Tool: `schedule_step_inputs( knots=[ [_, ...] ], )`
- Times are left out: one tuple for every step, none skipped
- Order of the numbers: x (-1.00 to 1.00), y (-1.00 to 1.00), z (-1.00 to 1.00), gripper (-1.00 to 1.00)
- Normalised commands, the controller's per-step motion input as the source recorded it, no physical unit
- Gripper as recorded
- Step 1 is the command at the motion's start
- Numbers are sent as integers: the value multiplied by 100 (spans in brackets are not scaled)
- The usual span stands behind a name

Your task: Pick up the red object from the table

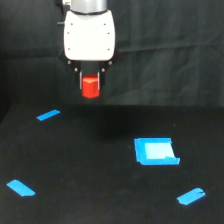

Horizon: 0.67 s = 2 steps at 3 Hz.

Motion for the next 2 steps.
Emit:
schedule_step_inputs(
  knots=[
    [-4, -3, 14, -93],
    [-4, -2, 13, -92]
  ],
)
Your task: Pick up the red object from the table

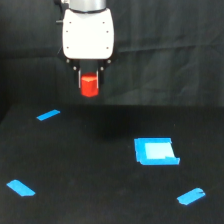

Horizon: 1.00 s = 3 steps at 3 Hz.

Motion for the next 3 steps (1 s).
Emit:
schedule_step_inputs(
  knots=[
    [-4, -2, 12, -93],
    [-4, -1, 12, -91],
    [-4, 0, 13, -88]
  ],
)
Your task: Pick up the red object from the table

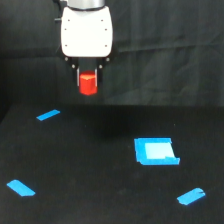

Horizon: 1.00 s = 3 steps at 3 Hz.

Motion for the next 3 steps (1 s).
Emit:
schedule_step_inputs(
  knots=[
    [-4, -1, 12, -90],
    [-5, 0, 12, -87],
    [-5, 0, 12, -85]
  ],
)
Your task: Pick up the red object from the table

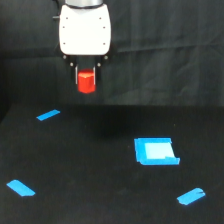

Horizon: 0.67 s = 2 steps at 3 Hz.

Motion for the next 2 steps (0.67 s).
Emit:
schedule_step_inputs(
  knots=[
    [-5, 0, 11, -83],
    [-5, 0, 10, -85]
  ],
)
